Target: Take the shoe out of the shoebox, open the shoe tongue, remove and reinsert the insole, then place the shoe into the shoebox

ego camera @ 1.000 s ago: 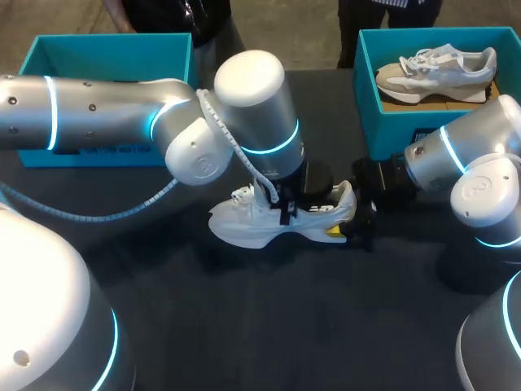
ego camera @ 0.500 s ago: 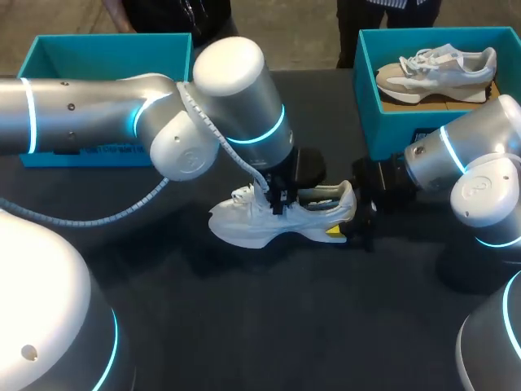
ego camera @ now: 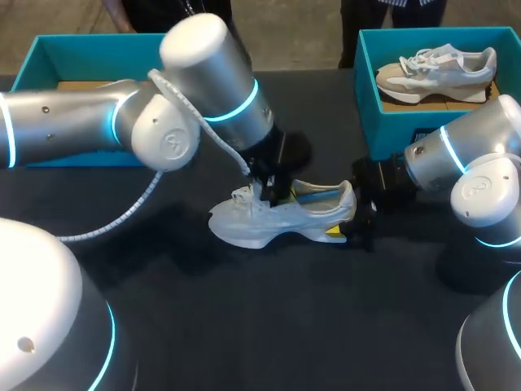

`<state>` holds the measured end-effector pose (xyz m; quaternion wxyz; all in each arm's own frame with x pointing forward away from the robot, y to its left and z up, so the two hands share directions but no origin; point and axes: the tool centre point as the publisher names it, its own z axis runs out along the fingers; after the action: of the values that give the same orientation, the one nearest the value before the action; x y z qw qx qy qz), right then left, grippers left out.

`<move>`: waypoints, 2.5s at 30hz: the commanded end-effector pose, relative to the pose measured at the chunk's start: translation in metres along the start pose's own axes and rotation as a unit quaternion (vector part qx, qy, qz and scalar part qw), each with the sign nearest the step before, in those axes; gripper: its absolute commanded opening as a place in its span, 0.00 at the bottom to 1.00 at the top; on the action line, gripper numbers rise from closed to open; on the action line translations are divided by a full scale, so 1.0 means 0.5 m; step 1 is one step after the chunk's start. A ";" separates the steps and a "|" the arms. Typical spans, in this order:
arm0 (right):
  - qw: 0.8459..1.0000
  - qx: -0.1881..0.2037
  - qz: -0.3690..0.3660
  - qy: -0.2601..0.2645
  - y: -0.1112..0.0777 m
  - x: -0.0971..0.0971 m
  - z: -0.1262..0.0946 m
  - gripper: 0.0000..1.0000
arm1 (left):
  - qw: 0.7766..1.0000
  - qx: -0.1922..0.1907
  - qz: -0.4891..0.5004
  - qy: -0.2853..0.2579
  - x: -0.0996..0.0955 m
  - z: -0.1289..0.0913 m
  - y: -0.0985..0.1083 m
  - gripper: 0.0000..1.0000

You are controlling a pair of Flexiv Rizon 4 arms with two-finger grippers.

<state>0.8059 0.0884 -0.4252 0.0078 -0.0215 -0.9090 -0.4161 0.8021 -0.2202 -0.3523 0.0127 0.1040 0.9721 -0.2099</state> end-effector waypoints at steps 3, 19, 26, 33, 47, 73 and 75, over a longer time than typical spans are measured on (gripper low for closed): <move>1.000 0.002 0.000 0.000 -0.002 -0.001 0.001 0.00 | 0.999 0.031 0.006 -0.004 0.013 -0.037 -0.002 0.00; 1.000 0.002 0.000 0.000 -0.002 -0.001 0.001 0.00 | 0.994 0.105 0.012 0.012 0.030 -0.081 -0.036 0.00; 1.000 0.002 0.000 0.000 -0.002 -0.001 0.001 0.00 | 0.993 0.118 0.010 0.013 0.027 -0.069 -0.051 0.00; 1.000 0.002 0.000 0.000 -0.002 -0.001 0.001 0.00 | 0.993 0.120 -0.001 0.000 0.025 -0.063 -0.073 0.00; 1.000 0.002 0.000 0.000 -0.002 -0.001 0.001 0.00 | 0.992 0.120 -0.034 -0.014 0.025 -0.067 -0.087 0.50; 1.000 0.002 0.000 0.000 -0.002 -0.001 0.001 0.00 | 0.989 0.085 0.002 -0.119 0.029 -0.046 -0.094 0.51; 1.000 0.002 0.000 0.000 -0.002 -0.001 0.001 0.00 | 0.989 0.087 0.001 -0.120 0.026 -0.042 -0.094 0.49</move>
<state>0.8062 0.0877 -0.4251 0.0077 -0.0215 -0.9091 -0.4160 0.7781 -0.2450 -0.3108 0.1195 0.0802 0.9412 -0.3057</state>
